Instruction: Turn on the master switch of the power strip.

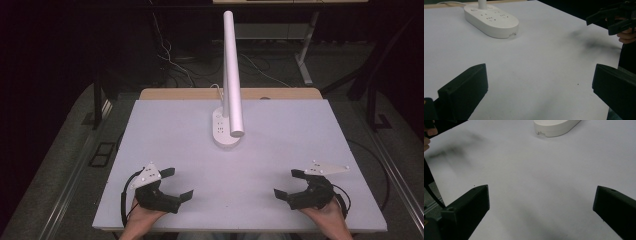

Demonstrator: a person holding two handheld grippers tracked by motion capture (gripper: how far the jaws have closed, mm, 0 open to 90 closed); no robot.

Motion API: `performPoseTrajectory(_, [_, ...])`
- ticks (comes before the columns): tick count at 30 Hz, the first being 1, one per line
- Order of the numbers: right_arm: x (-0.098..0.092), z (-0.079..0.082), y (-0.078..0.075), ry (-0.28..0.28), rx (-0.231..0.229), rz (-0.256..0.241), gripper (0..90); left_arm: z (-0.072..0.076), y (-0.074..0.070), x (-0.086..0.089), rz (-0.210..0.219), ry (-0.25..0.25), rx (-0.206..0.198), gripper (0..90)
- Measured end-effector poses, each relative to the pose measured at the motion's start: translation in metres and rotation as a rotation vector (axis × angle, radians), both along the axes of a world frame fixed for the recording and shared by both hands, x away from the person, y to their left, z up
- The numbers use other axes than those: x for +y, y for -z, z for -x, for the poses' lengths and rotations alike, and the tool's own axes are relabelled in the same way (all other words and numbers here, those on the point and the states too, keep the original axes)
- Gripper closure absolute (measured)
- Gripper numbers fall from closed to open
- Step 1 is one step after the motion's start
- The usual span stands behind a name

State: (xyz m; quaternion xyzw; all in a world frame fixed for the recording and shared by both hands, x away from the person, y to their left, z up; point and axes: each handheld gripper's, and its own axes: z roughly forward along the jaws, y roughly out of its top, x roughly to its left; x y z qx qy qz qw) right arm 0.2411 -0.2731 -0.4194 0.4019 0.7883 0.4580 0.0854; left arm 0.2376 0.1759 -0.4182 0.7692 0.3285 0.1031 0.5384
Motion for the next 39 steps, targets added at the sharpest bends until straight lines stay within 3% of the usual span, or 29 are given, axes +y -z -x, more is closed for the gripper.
performPoseTrajectory(23, [-0.007,0.002,0.0,0.008,0.014,0.003,0.1,-0.004,-0.01,-0.008,-0.027,0.083,0.04,0.0])
performPoseTrajectory(39, [-0.01,0.003,0.0,0.017,0.033,-0.004,0.1,-0.011,-0.021,-0.007,-0.049,0.088,0.053,0.0])
